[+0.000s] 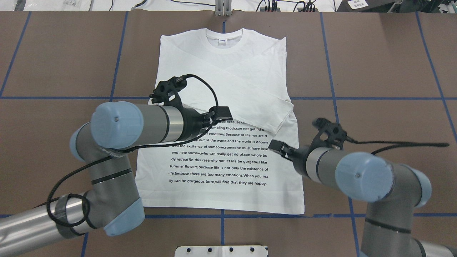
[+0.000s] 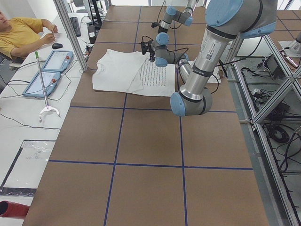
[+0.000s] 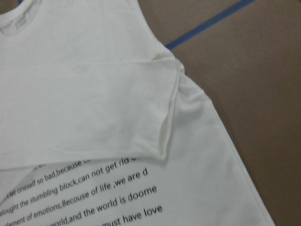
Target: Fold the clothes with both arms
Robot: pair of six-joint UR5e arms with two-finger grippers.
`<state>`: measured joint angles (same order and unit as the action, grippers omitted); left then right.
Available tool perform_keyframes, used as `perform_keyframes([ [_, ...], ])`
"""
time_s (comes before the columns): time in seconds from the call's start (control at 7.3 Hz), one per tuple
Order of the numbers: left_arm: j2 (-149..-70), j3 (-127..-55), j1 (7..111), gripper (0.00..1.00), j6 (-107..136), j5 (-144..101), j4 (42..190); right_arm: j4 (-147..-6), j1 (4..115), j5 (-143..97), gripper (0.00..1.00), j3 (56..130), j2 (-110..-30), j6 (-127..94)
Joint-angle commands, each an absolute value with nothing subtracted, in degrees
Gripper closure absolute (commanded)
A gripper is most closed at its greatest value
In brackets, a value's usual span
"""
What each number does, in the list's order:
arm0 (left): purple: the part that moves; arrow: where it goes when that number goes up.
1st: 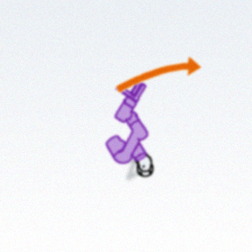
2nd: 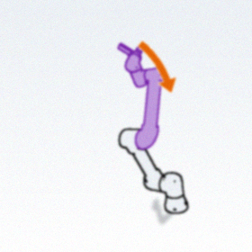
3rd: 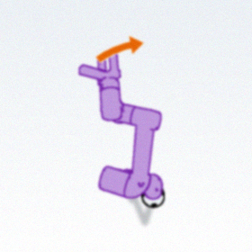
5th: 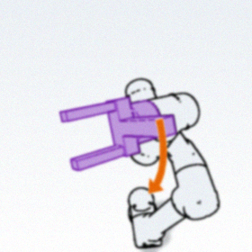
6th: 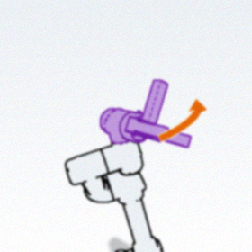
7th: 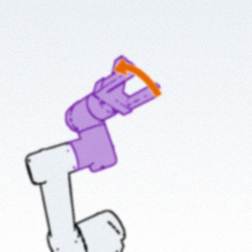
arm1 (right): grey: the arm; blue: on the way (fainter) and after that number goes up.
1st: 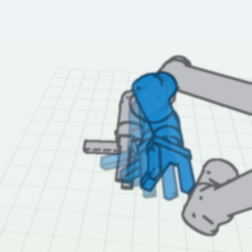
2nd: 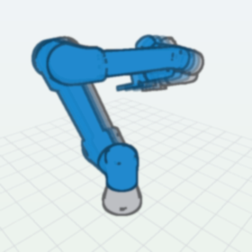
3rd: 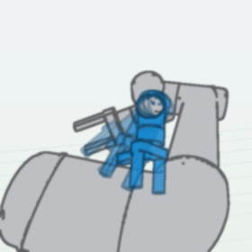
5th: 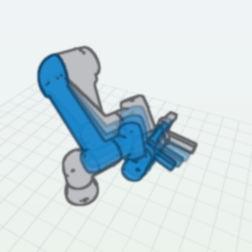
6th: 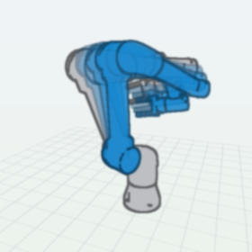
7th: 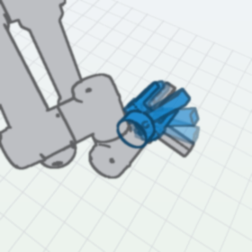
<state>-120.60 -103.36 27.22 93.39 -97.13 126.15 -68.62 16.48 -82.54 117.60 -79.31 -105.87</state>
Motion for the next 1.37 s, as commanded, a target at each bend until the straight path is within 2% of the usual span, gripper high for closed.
perform_keyframes([
  [0.0,-116.37,-108.55,27.95,0.01,90.62,-97.56,122.96,-76.96,5.48,-75.86,0.02,120.59,-79.45,-115.1],
  [0.27,-115.49,-108.46,28.04,0.01,90.7,-97.56,122.96,-79.09,2.65,-74.53,0.07,119.71,-80.15,-124.59],
  [0.69,-115.58,-108.19,28.04,0.01,91.32,-97.38,123.05,-79.28,1.32,-74.88,0.12,119.97,-85.68,-125.77],
  [0.96,-115.49,-108.19,28.04,0.01,91.32,-97.21,123.05,-79.28,1.06,-75.06,0.16,119.45,-85.87,-125.77],
  [1.23,-115.49,-108.19,28.04,0.01,91.41,-97.12,123.13,-79.28,0.79,-75.32,0.26,119.27,-85.78,-125.77],
])
